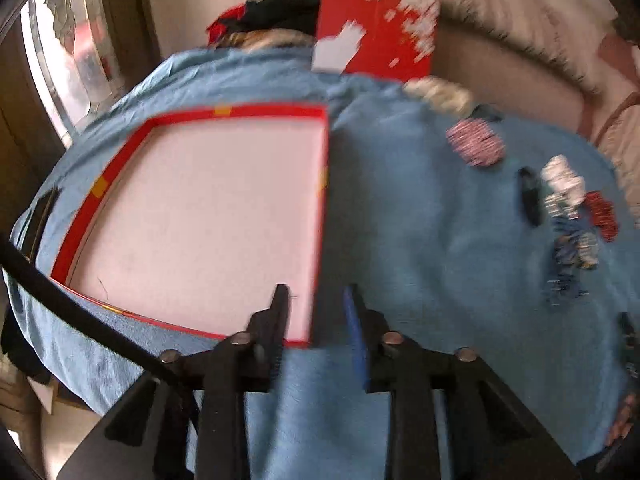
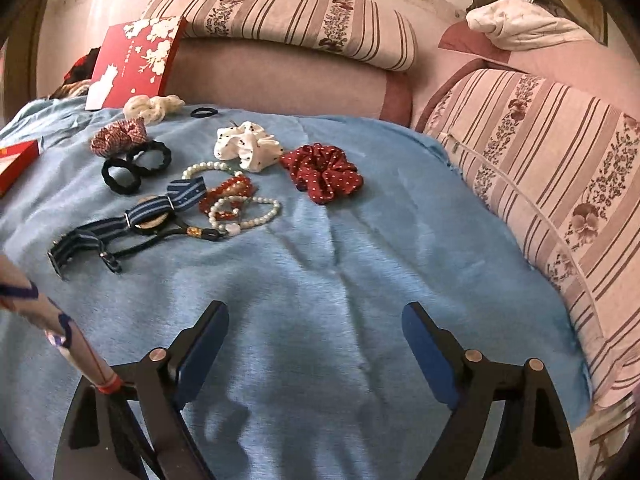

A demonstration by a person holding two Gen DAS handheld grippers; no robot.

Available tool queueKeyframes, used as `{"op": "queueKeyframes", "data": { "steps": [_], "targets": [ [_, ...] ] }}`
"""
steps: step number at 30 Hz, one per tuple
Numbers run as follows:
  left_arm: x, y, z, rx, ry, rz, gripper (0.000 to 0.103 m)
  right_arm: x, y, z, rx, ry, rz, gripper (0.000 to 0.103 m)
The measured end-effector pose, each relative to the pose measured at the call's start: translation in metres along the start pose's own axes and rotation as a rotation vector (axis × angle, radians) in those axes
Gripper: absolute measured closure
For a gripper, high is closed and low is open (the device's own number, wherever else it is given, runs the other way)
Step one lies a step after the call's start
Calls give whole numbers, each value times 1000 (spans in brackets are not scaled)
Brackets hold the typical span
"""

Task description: Organize jewelry

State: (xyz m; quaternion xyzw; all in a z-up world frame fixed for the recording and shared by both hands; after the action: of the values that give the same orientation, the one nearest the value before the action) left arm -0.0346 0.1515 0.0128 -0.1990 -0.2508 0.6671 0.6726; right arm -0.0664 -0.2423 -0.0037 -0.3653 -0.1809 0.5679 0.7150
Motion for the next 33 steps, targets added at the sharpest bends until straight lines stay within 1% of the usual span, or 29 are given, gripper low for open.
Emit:
{"op": "queueKeyframes", "data": {
  "steps": [1, 2, 3, 5, 7, 8, 10, 12, 14, 18, 21, 23, 25, 26, 30, 33],
  "targets": [
    [-7, -2, 12, -31, 7, -2, 47, 2, -1, 1, -3, -1, 0, 12],
    [-16, -6, 23, -60, 5, -4, 34, 4, -1, 2, -6, -3, 2, 12],
    [-23, -7, 34, -91, 6, -9, 31, 6, -1, 4, -11, -4, 7, 12],
    [-39, -7, 51, -129, 7, -32, 28, 9, -2, 12, -15, -14, 15, 12],
    [-49, -3, 62, -139, 11, -55, 25, 12, -5, 25, -12, -57, -11, 12],
    [-54, 1, 69, -142, 20, -65, 24, 15, -5, 35, -11, -94, -37, 12],
    [-64, 6, 76, -148, 37, -66, 21, 18, -7, 53, -15, -144, -76, 12],
    [-74, 14, 80, -150, 60, -44, 16, 25, -10, 71, -33, -165, -65, 12],
    [-79, 23, 79, -151, 84, -18, 11, 32, -16, 86, -52, -162, -34, 12],
    [-85, 51, 75, -120, 117, -7, 11, 41, -31, 111, -84, -155, -7, 12],
    [-85, 70, 73, -109, 114, -9, 11, 44, -41, 124, -106, -162, -17, 12],
    [-82, 83, 77, -139, 51, -47, 11, 44, -47, 129, -101, -170, -39, 12],
    [-79, 93, 82, -169, -8, -95, 11, 47, -49, 127, -64, -193, -52, 12],
    [-79, 98, 84, -178, -30, -119, 11, 49, -49, 125, -41, -189, -52, 12],
    [-82, 119, 88, -208, -80, -232, 11, 49, -46, 118, -6, -163, -33, 12],
    [-82, 123, 91, -226, -95, -292, 10, 44, -43, 115, 20, -151, -45, 12]
  ]
}}
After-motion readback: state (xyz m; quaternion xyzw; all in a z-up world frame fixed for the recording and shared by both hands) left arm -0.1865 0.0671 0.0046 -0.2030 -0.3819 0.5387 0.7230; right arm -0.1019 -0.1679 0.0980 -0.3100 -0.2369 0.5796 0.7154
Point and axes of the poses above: each gripper's, at about its wrist camera, not at the fingertips, and z roughly against the way its jaws point, x to its left, y to its underside, the point moved 9 cm from there along -z, roughly the way its jaws point, and after that the axes turned 7 degrees about -z, right-handed, at the moved point
